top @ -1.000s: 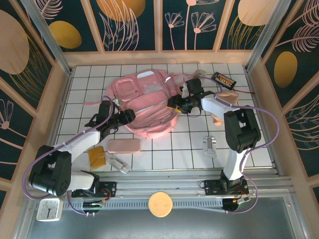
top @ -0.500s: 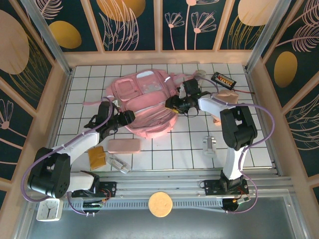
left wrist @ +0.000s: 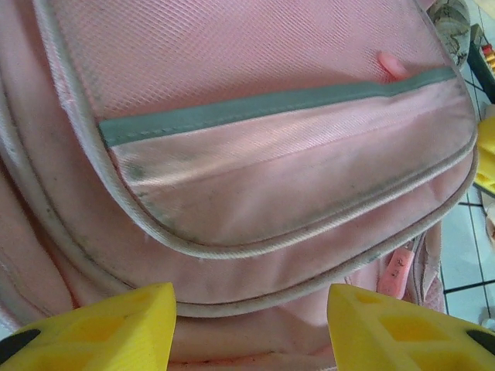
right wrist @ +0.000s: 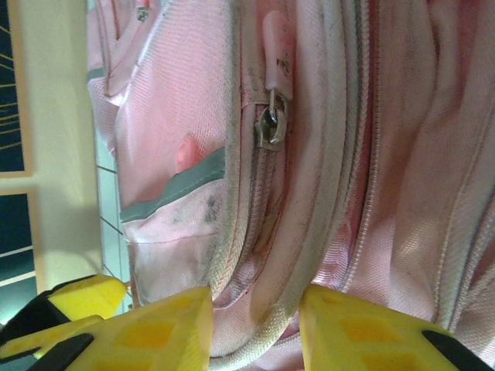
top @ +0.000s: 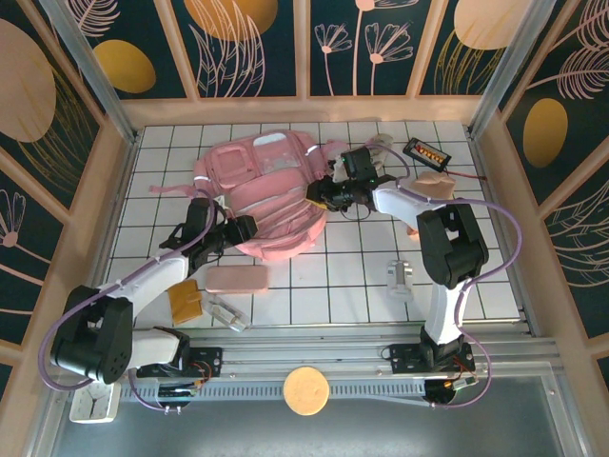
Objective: Pack the student bag
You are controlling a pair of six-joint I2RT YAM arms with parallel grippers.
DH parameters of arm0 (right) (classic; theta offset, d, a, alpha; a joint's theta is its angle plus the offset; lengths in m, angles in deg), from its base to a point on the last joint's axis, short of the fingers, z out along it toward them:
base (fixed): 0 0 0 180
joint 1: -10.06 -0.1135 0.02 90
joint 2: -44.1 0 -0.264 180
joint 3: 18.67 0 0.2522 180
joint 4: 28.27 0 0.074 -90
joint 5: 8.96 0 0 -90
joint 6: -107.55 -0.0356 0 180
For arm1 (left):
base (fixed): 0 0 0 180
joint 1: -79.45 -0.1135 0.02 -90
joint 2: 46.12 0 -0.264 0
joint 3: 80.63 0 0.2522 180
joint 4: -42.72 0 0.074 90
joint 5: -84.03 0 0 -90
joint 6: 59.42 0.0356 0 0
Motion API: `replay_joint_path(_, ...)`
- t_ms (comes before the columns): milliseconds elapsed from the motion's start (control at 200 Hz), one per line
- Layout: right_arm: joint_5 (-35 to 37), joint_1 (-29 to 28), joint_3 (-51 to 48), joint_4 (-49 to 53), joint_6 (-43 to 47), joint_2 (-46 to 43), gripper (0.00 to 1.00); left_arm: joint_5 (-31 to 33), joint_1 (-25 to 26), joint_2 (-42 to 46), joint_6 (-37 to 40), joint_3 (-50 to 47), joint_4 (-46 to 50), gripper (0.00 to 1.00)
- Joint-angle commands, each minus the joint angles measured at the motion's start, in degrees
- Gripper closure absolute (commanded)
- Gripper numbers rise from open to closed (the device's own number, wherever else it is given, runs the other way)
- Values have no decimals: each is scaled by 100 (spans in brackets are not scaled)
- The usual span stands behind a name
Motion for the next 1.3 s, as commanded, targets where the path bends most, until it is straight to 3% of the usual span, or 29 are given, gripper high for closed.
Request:
replay_joint_path(0, -327, -114, 291, -708, -394, -120, 65, -48, 9, 120, 269, -68, 142, 45)
replay_joint_path(215, -657, -225, -32, -2201, -1623, 81, 63, -86, 4, 108, 325, -133, 70, 45)
replay_joint_path(315, -686, -302, -24, -2782, -2070, 220, 81, -209, 3, 142, 472, -113, 28, 45)
replay_joint_path(390, -659, -380, 89, -3041, -2252, 312, 100, -331, 4, 187, 632, -67, 58, 45)
replay_joint_path(691, -576, -590, 437, -2976, -2351, 449, 100, -890, 72, 27, 911, 147, -268, 43)
replay_joint_path(1161, -514, -822, 717, -2892, -2431, 586, 100, -331, 104, -1092, 1189, 1115, 352, 43)
replay_joint_path(1296, -490, -865, 740, -2855, -2431, 567, 100, -270, 100, -1352, 1198, 1328, 473, 51)
